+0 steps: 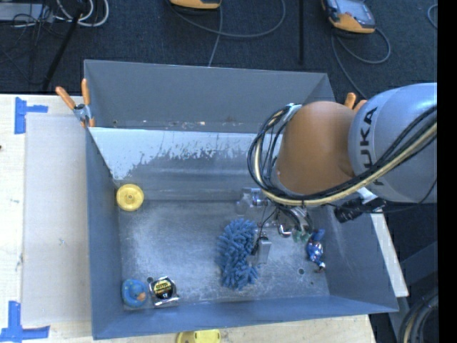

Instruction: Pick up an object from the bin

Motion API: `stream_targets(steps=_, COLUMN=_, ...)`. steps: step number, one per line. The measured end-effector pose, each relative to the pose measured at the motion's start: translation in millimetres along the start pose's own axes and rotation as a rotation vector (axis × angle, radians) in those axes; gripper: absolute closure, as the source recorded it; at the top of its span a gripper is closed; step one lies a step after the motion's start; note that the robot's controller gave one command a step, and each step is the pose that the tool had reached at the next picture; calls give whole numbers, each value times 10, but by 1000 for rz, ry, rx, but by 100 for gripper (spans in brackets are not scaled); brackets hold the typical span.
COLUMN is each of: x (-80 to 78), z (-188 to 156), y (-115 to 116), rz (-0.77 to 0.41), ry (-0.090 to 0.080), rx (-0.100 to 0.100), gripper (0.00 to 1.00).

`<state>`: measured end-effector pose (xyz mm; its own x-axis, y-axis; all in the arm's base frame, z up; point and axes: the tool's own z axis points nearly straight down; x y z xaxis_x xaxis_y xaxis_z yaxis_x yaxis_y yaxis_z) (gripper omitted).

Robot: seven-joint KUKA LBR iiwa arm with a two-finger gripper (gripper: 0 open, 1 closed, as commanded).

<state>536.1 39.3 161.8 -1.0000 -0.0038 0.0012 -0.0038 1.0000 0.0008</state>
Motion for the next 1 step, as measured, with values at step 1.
stream_targets(steps=1, x=-47, z=493, y=-60, rz=12, ry=-7, rx=0, gripper=0)
